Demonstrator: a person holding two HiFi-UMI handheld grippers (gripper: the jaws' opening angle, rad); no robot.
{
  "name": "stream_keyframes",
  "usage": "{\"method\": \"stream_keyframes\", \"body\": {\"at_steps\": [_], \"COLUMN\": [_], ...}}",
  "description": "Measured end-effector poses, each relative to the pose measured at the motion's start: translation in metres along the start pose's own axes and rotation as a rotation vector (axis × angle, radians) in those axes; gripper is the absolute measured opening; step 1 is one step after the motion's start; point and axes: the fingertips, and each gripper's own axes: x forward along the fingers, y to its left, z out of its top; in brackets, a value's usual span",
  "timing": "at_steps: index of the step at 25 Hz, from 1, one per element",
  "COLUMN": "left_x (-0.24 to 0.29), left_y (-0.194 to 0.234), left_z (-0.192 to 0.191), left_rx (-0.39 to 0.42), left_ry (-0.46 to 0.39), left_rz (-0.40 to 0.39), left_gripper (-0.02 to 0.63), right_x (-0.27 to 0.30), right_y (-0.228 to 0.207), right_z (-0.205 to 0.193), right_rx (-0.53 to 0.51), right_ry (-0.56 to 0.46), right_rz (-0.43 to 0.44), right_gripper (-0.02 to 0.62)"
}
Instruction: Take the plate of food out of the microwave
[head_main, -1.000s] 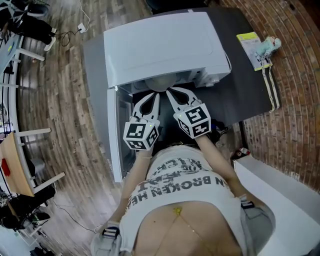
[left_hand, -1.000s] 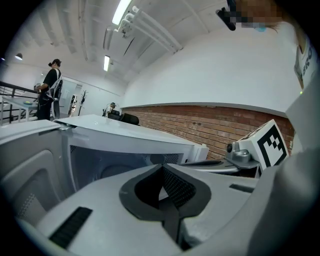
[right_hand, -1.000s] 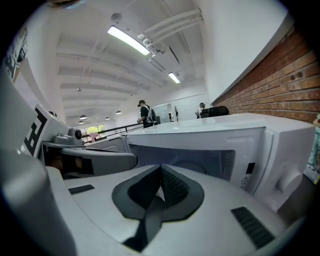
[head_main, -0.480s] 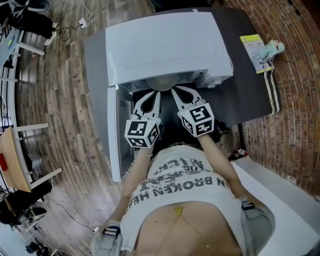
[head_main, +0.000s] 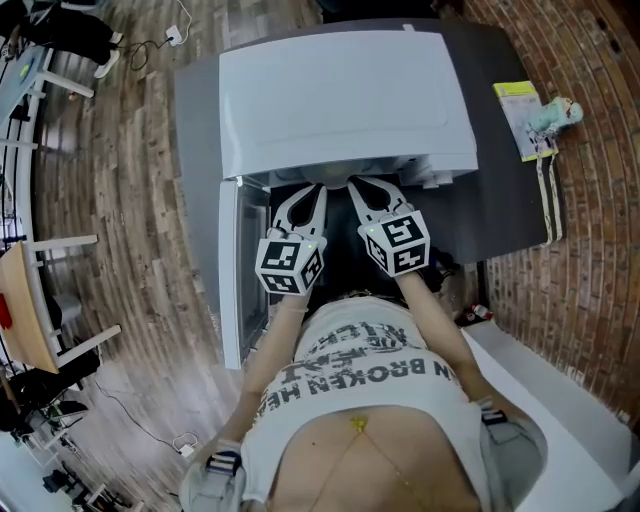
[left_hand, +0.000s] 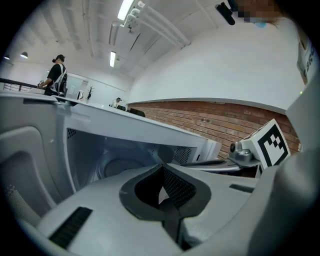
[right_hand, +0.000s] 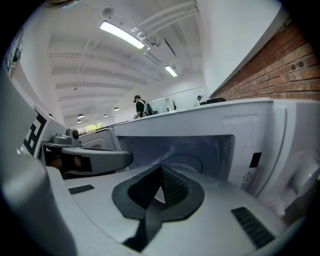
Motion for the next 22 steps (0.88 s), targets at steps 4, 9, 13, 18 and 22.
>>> {"method": "stream_keyframes", "body": {"at_steps": [4, 9, 13, 18, 22], "left_x": [0.009, 0.017, 0.024, 0.032, 0.038], "left_y": [0.009, 0.025, 0.037, 0.047, 0.052], "left_z": [-0.009, -0.022, -0.032, -0.045, -0.053], "left_rx": [-0.011, -0.041, -0.064, -0.091, -0.104], "left_ry": [0.025, 0.060, 0.085, 0.122, 0.146], "left_rz": [0.012, 0.039, 0.059, 0.074, 0.074], "left_gripper": [0.006, 0.006, 0.006, 0.006, 0.006], "right_x": [0.010, 0.022, 0.031, 0.040, 0.047], "right_y": [-0.004, -0.010, -0.017, -0.024, -0.030], "right_z": [-0.010, -0.021, -0.033, -0.047, -0.056], "right_rx": [0.009, 0.015, 0.029, 0.044, 0.062], "right_ry": [0.033, 0.074, 0.109, 0.151, 0.176], "right_rz": [0.003, -0.001, -0.006, -0.009, -0.016], "right_gripper": [0.008, 0.008, 0.008, 0.008, 0.009]}}
